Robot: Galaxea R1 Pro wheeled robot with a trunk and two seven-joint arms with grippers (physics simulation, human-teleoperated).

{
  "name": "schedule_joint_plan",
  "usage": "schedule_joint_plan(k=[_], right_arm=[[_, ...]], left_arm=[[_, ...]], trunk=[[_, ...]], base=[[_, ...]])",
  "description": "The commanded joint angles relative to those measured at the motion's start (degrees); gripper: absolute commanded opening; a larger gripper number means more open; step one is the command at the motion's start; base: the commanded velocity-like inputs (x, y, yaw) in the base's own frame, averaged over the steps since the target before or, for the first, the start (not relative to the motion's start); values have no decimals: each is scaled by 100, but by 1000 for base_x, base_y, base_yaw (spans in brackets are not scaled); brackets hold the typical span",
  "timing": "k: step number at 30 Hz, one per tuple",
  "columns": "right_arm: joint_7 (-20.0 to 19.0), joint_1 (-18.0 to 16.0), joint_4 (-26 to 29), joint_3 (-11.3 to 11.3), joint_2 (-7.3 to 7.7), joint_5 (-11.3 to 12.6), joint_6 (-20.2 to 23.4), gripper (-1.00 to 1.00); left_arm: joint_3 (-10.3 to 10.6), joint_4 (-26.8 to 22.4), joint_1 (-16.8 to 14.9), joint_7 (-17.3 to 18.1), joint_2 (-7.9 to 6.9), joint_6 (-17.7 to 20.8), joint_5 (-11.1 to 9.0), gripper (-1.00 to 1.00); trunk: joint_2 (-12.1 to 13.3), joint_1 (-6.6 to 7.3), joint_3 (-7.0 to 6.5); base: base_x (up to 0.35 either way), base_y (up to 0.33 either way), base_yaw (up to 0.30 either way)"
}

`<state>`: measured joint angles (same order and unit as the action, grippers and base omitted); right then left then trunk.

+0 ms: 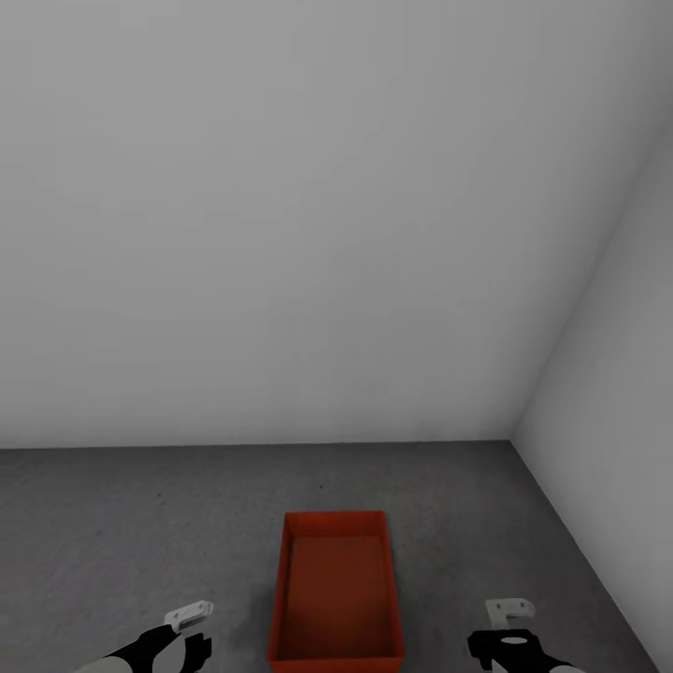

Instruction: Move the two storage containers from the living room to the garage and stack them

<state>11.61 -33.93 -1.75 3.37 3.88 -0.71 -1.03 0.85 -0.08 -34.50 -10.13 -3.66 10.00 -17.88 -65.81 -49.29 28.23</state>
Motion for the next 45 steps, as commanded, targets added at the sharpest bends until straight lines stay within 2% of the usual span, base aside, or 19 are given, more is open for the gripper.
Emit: schedule_joint_plan(k=[1,45], right_arm=[[17,-8,-18,33,-3,-8,-11,100],[25,-8,-18,33,-10,-16,-90,100]], left_arm=[[11,-1,-4,-15,0,19,-31,100],[10,-1,-4,2,-4,20,-25,100]], trunk=[[38,23,-13],[1803,989,-803]], base=[[0,0,0],[0,0,0]])
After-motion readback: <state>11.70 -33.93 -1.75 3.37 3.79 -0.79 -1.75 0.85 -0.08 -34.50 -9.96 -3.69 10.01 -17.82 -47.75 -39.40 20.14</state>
